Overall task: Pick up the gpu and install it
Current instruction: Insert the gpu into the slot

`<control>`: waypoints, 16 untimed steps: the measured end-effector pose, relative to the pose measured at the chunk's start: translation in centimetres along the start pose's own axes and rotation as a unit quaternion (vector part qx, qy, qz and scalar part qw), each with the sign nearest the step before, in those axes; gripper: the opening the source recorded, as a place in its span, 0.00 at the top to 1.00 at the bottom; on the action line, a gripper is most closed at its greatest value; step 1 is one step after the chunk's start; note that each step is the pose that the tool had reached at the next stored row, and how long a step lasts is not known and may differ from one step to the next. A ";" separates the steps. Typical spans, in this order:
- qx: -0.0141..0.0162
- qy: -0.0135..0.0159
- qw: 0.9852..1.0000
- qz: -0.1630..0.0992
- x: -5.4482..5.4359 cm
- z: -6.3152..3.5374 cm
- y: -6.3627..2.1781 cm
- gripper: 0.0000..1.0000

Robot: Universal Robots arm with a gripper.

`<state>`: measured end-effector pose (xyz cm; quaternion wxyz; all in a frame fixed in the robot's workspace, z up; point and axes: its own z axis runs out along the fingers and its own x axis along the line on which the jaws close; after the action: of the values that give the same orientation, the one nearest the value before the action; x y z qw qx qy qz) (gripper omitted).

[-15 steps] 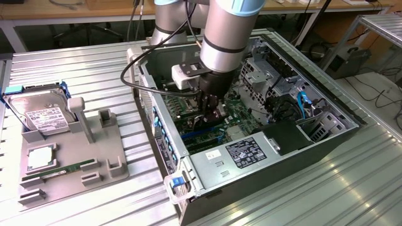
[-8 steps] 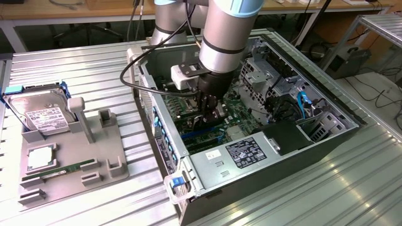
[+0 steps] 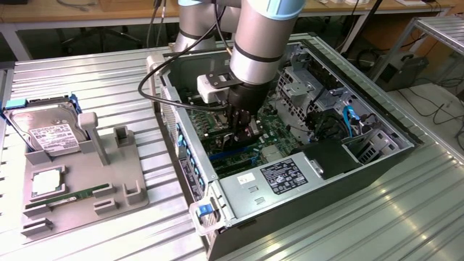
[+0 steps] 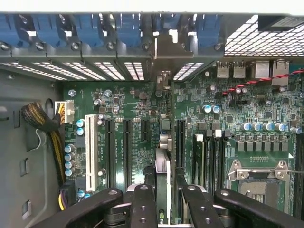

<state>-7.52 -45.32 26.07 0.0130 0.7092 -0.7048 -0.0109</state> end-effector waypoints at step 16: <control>-0.014 0.001 1.000 0.000 0.0 0.24 -0.01 0.74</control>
<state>-7.52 -45.31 25.83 0.0234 0.7088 -0.7047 -0.0197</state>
